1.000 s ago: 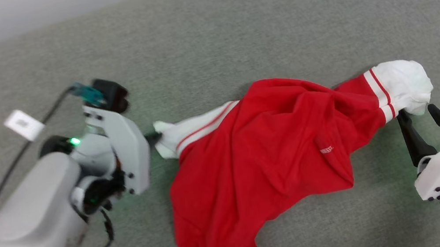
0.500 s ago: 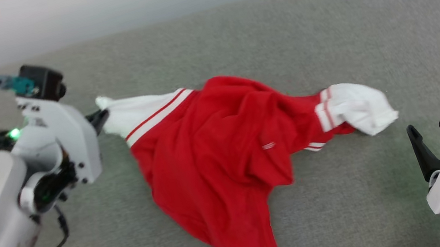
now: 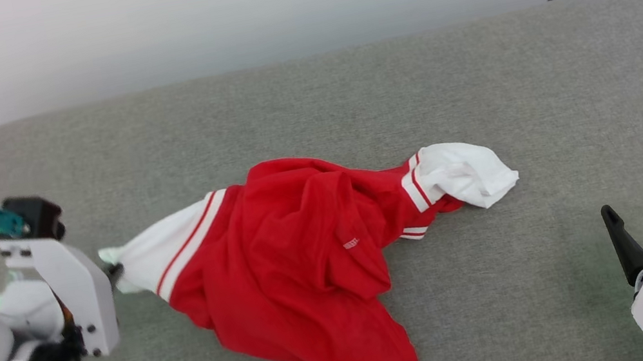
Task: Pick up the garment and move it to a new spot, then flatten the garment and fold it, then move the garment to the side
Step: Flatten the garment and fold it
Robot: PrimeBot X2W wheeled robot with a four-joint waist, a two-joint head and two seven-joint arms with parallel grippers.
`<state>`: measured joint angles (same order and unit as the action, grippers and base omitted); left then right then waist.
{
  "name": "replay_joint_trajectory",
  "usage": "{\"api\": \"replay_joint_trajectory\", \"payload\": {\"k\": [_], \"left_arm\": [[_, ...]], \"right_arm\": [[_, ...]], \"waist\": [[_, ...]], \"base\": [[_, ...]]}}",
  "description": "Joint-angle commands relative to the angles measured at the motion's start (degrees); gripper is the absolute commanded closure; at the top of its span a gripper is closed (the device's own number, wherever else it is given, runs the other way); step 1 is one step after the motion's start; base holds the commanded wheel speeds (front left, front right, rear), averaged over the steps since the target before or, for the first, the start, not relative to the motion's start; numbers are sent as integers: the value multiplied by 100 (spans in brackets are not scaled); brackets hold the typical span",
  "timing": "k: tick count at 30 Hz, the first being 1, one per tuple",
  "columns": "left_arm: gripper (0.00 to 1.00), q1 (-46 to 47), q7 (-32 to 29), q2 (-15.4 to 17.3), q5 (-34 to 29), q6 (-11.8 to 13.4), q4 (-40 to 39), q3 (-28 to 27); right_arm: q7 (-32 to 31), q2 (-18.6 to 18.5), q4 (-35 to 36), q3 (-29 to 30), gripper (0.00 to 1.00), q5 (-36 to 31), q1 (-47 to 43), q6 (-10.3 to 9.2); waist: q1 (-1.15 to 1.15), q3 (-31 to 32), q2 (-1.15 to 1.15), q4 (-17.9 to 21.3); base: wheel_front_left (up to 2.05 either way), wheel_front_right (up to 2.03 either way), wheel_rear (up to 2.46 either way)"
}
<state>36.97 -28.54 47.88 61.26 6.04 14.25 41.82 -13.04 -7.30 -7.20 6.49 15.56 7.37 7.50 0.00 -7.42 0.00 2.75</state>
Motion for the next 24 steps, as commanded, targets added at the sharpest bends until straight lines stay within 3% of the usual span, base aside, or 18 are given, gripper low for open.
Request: {"api": "replay_joint_trajectory", "payload": {"k": [1,5,7,8,9,17,24], "left_arm": [[100,-174,37,-27,96,51,-55,-15],[98,-284,111,-86,129,74,-37,-2],[58,-318,139,-112,99,79,10,33],[20,-305,178,-125,70,91,21,26],[0,-285,192,-143,72,101,24,12],[0,-112,108,-56,-49,182,-288,36],[0,-12,-139,-278,37,237,-901,157]], "right_arm": [[-31,11,26,-1,0,-21,-68,-2],[-70,5,10,-42,0,9,-46,-2],[-94,2,-12,-80,0,27,-19,-2],[-97,0,-20,-91,0,23,-15,-2],[-105,0,-25,-97,0,26,-20,-2],[-136,2,-48,-91,0,34,-97,-2],[-152,23,-32,-98,0,62,-52,-2]], "waist": [[0,45,0,-78],[0,76,0,-126],[0,107,0,-146],[0,126,0,-156],[0,144,0,-171],[0,264,0,-226],[0,258,0,-166]], "base": [[0,0,0],[0,0,0],[0,0,0],[0,0,0],[0,0,0],[0,0,0],[0,0,0]]}}
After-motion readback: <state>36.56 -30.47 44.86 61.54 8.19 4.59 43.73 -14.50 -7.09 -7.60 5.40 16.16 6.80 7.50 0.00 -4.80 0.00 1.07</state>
